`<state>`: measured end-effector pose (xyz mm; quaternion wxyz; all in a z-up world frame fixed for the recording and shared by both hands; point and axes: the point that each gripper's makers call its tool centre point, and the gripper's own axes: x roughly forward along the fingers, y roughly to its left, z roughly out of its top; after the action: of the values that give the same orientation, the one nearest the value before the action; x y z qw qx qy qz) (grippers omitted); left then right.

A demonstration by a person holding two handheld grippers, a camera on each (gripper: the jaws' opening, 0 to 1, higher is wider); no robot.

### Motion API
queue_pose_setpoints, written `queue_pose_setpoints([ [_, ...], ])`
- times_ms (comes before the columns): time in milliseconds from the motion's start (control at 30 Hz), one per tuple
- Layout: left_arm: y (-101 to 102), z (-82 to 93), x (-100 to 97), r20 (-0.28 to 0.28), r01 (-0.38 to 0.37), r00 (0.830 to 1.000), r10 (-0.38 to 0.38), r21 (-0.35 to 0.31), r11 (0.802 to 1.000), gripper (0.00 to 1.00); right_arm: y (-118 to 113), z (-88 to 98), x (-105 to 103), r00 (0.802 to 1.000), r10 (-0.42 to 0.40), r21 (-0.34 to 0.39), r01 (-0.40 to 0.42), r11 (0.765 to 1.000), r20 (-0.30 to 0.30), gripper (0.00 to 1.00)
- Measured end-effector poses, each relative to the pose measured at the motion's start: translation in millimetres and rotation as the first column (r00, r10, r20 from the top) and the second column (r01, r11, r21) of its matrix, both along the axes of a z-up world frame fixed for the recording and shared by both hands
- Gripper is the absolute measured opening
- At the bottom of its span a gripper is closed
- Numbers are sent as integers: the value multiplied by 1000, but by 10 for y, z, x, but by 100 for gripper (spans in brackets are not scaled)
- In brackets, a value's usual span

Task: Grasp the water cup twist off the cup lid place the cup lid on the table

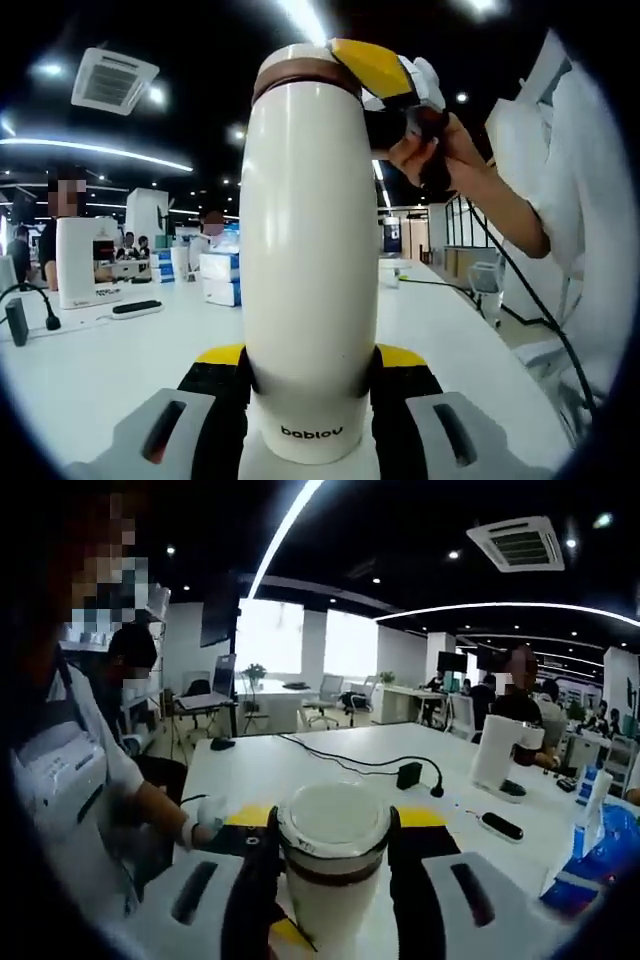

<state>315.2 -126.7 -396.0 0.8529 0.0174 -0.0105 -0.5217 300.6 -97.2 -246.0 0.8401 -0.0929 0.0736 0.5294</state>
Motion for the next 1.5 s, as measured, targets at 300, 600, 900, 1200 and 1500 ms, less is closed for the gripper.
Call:
queue_pose_setpoints([
  [300,0,-1,-2,0,2,1000,-2,0,1000,48,12,-47,-18,993,111,-46,-112,993,-32,45],
  [600,2,-1,-8,-2,1,1000,-1,-3,1000,48,42,-68,-22,977,205,-48,-208,977,-55,45],
  [900,-3,9,-20,-1,4,1000,-4,-7,1000,48,119,-60,-90,943,330,-17,-331,944,-55,45],
  [1200,-29,14,-50,14,18,1000,-18,-2,1000,48,134,-57,-158,911,412,-31,-412,911,-7,45],
  [1500,-29,12,-46,8,17,1000,-17,-4,1000,48,138,-59,-162,899,438,7,-438,899,-16,46],
])
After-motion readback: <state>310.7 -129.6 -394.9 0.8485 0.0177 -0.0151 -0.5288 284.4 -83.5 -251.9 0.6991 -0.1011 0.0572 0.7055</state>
